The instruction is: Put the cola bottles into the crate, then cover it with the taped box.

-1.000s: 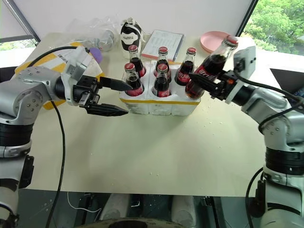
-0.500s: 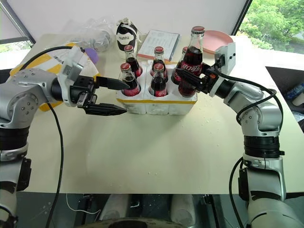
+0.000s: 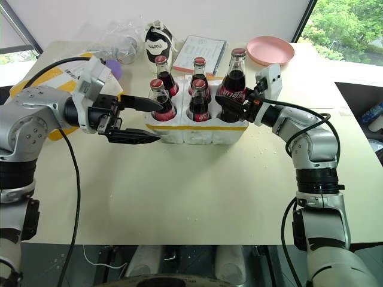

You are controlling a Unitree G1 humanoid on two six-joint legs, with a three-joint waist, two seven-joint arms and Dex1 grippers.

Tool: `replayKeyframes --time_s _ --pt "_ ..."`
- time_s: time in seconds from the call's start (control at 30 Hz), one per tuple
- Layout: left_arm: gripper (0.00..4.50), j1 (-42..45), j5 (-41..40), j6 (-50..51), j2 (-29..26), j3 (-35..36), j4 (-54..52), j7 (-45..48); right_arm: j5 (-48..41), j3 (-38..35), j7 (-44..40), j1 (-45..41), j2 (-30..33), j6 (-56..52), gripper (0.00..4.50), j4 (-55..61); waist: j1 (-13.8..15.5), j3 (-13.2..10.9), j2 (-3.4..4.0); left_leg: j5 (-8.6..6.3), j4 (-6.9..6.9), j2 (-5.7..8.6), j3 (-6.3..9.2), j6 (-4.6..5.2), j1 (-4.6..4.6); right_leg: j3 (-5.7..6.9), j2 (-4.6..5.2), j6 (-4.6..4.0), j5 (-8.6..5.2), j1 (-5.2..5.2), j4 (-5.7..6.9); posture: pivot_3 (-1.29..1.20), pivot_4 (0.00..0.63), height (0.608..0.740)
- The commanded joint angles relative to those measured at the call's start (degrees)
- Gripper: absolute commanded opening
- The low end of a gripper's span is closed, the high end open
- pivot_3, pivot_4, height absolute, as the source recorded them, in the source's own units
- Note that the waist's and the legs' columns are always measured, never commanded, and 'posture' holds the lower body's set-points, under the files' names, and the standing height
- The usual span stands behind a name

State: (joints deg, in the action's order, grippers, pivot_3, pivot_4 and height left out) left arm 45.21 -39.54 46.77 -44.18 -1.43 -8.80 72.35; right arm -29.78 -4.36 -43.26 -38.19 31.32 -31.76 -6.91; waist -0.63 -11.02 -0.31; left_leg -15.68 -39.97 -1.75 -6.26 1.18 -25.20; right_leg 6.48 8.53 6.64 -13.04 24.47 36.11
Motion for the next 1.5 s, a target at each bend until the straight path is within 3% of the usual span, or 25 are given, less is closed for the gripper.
replayKeyframes --time_s 0.03,0.17,0.23,0.3,0.5,0.63,0.73,0.83,0.93,1.07,1.17,1.37,1.5 --pt "4.50 0.5 -0.7 -1.0 -0.2 1.3 -1.1 0.0 1.7 -0.5 -1.5 0.3 0.7 3.2 2.85 0.7 0.0 0.0 0.00 0.00 0.00 0.00 0.00 0.00 -0.01 0.00 0.00 0.00 0.00 0.00 0.00 0.00 0.150 0.740" --pt "4.50 0.4 -0.6 -1.2 -0.4 1.4 -1.0 0.1 1.5 -0.3 -2.8 1.8 0.9 2.0 2.85 1.3 0.2 0.0 -0.01 0.00 -0.01 0.01 0.02 0.00 -0.03 0.01 0.01 0.00 0.00 0.00 -0.01 0.00 0.150 0.740" --pt "4.50 0.4 -0.5 -1.3 -0.3 1.3 -1.0 0.0 1.7 -0.1 -3.3 2.9 1.3 2.1 3.88 2.5 0.2 0.0 -0.01 0.00 -0.01 0.01 0.03 0.00 -0.03 0.01 0.01 0.00 0.00 0.00 -0.01 0.00 0.150 0.740" --pt "4.50 0.4 -0.4 -1.4 0.0 1.2 -0.9 -0.3 1.9 -0.5 -3.2 3.4 1.9 2.1 4.48 4.1 0.1 0.0 -0.01 0.00 -0.01 0.01 0.05 0.00 -0.03 0.03 0.00 0.00 0.00 -0.01 -0.01 0.00 0.150 0.740" --pt "4.50 -0.5 0.2 -2.2 -0.1 2.1 -1.6 -2.3 0.0 -2.9 -4.4 3.8 5.8 -0.3 4.48 10.0 0.0 0.0 -0.01 0.01 -0.05 0.01 0.05 -0.01 -0.02 0.03 0.01 0.00 0.00 -0.01 0.00 0.00 0.150 0.740" --pt "4.50 -2.0 2.8 -4.1 -3.2 4.8 -2.3 -5.5 -2.4 -5.6 -9.8 4.0 13.6 -2.5 4.48 15.8 0.0 0.0 0.00 0.01 -0.04 0.00 0.08 -0.01 -0.02 0.02 0.01 0.00 0.00 0.00 -0.01 0.00 0.150 0.740" --pt "4.50 -6.1 8.8 -8.9 -9.5 9.1 -3.6 -8.7 -7.7 -11.5 -14.9 3.0 22.5 -7.5 4.48 17.7 0.0 0.0 0.01 0.01 -0.02 -0.02 0.10 -0.01 -0.03 0.02 0.00 0.00 0.00 0.02 -0.02 0.00 0.150 0.740" --pt "4.50 -15.7 18.0 -16.5 -17.3 14.0 -5.1 -11.7 -13.2 -17.5 -18.7 3.9 29.0 -12.9 4.48 17.3 -0.2 0.0 0.01 -0.01 0.03 -0.03 0.12 0.00 -0.01 0.01 0.02 0.00 0.00 0.06 -0.05 0.00 0.150 0.740" --pt "4.50 -27.5 23.6 -19.0 -21.1 23.2 -7.7 -13.4 -16.1 -21.4 -20.0 5.3 31.8 -15.1 4.48 18.0 -0.2 0.0 0.01 -0.02 0.07 -0.09 0.12 0.01 0.04 0.01 0.02 -0.02 0.00 0.06 -0.07 0.00 0.150 0.740" --pt "4.50 -48.3 40.7 -25.9 -21.7 36.7 -9.4 -17.7 -20.6 -24.1 -17.7 5.0 31.1 -18.6 4.48 18.0 -0.4 0.0 0.01 -0.20 0.08 -0.16 0.09 0.27 0.03 0.00 0.12 -0.06 0.02 0.12 -0.07 0.00 0.150 0.740" --pt "4.50 -58.4 50.4 -31.2 -19.6 41.1 -7.5 -23.6 -23.2 -24.1 -16.6 4.1 29.9 -19.7 4.48 18.4 -0.2 0.0 0.02 -0.21 0.09 -0.17 0.07 0.27 -0.02 0.00 0.12 -0.11 0.05 0.22 -0.08 0.00 0.150 0.740" --pt "4.50 -60.0 60.3 -34.2 -14.4 36.2 1.5 -40.4 -23.0 -19.2 -17.5 1.8 28.8 -18.5 4.48 17.5 0.4 0.0 0.02 -0.27 0.09 -0.21 0.19 0.32 -0.08 0.00 0.18 -0.21 0.07 0.37 -0.11 0.00 0.150 0.740" --pt "4.50 -52.7 61.6 -38.6 -15.0 30.3 12.5 -47.6 -24.8 -19.1 -20.9 2.1 30.8 -19.2 4.48 19.2 0.9 0.0 0.02 -0.26 0.09 -0.22 0.17 0.32 -0.21 0.00 0.17 -0.22 0.12 0.47 -0.01 0.00 0.150 0.740"
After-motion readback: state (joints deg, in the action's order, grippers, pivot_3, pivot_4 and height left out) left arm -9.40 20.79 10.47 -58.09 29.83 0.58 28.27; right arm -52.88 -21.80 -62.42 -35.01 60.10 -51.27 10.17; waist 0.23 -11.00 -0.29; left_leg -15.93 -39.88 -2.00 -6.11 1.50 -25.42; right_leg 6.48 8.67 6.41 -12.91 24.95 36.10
